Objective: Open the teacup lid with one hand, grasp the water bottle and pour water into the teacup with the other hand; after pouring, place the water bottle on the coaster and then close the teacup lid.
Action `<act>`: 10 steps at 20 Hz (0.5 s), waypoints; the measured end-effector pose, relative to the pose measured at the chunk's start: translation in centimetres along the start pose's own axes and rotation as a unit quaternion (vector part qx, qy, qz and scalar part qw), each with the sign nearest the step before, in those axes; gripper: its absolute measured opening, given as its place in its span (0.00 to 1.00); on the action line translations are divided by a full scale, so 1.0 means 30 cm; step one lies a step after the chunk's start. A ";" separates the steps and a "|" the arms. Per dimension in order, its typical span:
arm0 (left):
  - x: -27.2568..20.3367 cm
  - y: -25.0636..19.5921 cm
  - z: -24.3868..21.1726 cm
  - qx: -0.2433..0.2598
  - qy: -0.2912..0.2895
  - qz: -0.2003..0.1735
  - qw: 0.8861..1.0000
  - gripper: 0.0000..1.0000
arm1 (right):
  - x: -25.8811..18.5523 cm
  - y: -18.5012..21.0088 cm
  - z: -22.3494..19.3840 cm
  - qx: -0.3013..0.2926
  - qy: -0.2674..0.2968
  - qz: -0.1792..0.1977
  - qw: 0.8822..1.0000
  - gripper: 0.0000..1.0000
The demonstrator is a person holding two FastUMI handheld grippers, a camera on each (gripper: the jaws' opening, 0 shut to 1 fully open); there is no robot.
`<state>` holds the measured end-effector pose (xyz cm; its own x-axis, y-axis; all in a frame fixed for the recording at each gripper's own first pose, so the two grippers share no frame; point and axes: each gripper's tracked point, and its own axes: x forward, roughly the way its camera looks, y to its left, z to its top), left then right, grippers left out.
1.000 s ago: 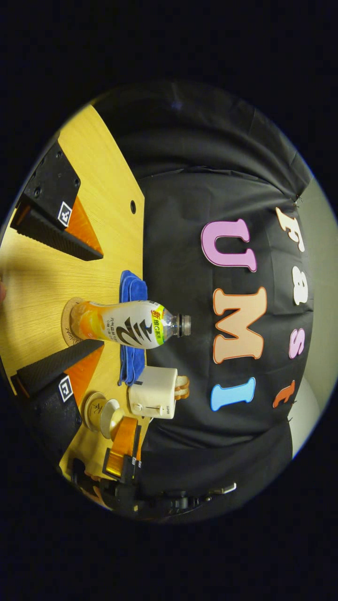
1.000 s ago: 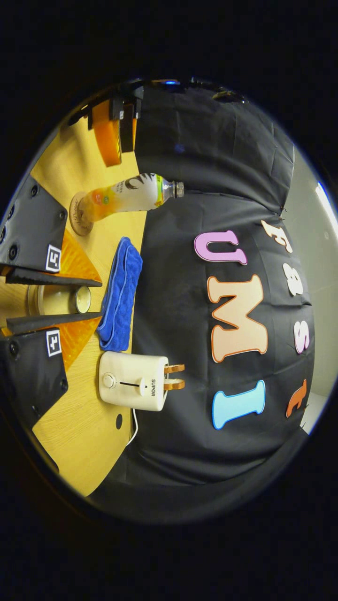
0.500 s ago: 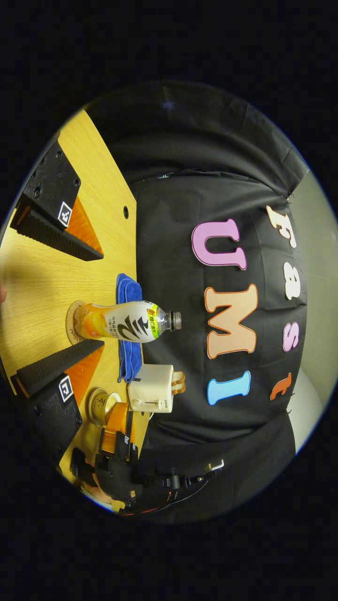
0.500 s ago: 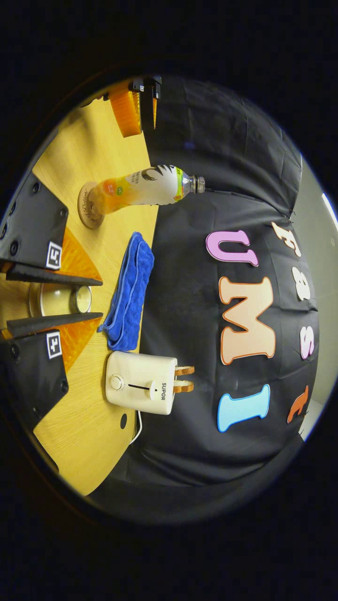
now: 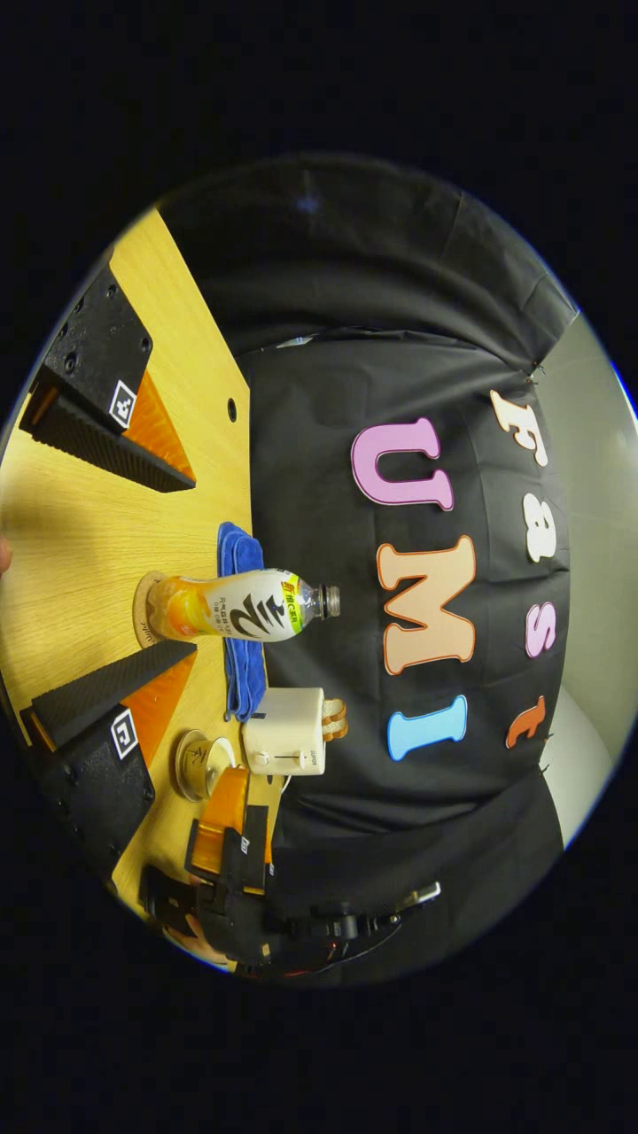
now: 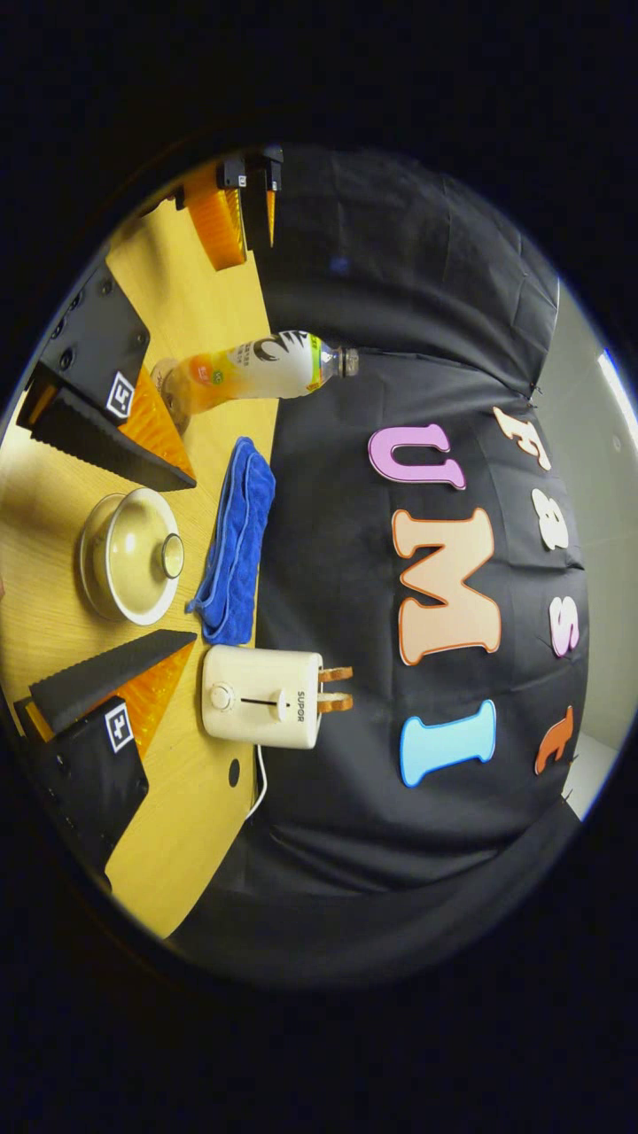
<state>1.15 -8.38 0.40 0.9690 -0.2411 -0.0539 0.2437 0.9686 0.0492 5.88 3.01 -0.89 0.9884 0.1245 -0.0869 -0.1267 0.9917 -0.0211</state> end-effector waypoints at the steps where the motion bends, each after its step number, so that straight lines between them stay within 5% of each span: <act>1: -0.012 0.000 -0.006 0.004 0.000 0.000 1.000 0.98 | -0.034 -0.012 0.011 -0.002 -0.007 -0.009 1.000 0.98; 10: -0.071 -0.008 -0.053 0.008 0.000 0.008 1.000 0.96 | -0.283 -0.092 0.025 0.017 -0.033 -0.073 0.997 0.99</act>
<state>-1.04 -8.00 -1.07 0.9728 -0.2256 -0.0523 0.2287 0.9713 0.0651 -2.11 -0.76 0.64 0.9996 -0.0206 -0.0192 0.0207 0.9998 0.0050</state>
